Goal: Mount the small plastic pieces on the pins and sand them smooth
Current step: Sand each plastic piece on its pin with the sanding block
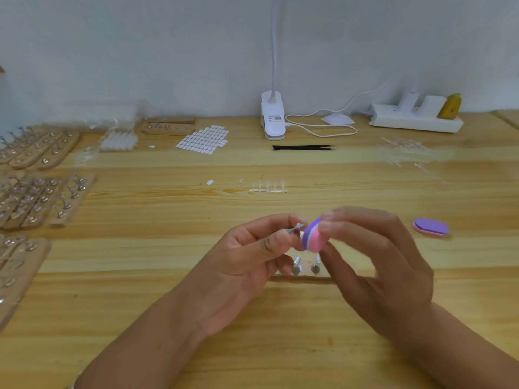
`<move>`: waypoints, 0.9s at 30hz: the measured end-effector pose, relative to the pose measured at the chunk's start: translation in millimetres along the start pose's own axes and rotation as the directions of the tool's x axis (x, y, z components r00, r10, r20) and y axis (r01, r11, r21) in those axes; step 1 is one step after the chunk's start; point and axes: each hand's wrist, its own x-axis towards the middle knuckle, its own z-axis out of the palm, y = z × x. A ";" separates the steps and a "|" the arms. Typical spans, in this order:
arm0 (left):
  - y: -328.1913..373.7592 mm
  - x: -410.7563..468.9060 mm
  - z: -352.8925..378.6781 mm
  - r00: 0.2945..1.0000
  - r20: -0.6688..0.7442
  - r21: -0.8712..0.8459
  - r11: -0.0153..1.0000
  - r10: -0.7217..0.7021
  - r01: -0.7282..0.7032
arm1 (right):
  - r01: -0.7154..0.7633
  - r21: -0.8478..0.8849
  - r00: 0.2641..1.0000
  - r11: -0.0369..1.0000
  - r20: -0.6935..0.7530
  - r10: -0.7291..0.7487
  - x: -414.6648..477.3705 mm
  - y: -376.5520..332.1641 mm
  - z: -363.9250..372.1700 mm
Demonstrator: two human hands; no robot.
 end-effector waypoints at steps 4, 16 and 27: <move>0.2 -0.5 0.7 1.000 -0.013 0.003 1.000 -0.002 0.002 | -0.038 -0.022 0.999 0.999 0.030 0.038 -0.1 9.8 -1.2; 0.5 0.0 0.1 1.000 -0.021 0.003 1.000 0.006 -0.006 | -0.070 -0.035 0.997 0.997 -0.017 0.070 4.0 5.8 0.2; 0.0 2.4 1.9 1.000 -0.004 -0.044 0.999 -0.018 0.017 | -0.002 -0.017 1.000 1.000 -0.017 0.002 0.1 -1.1 3.4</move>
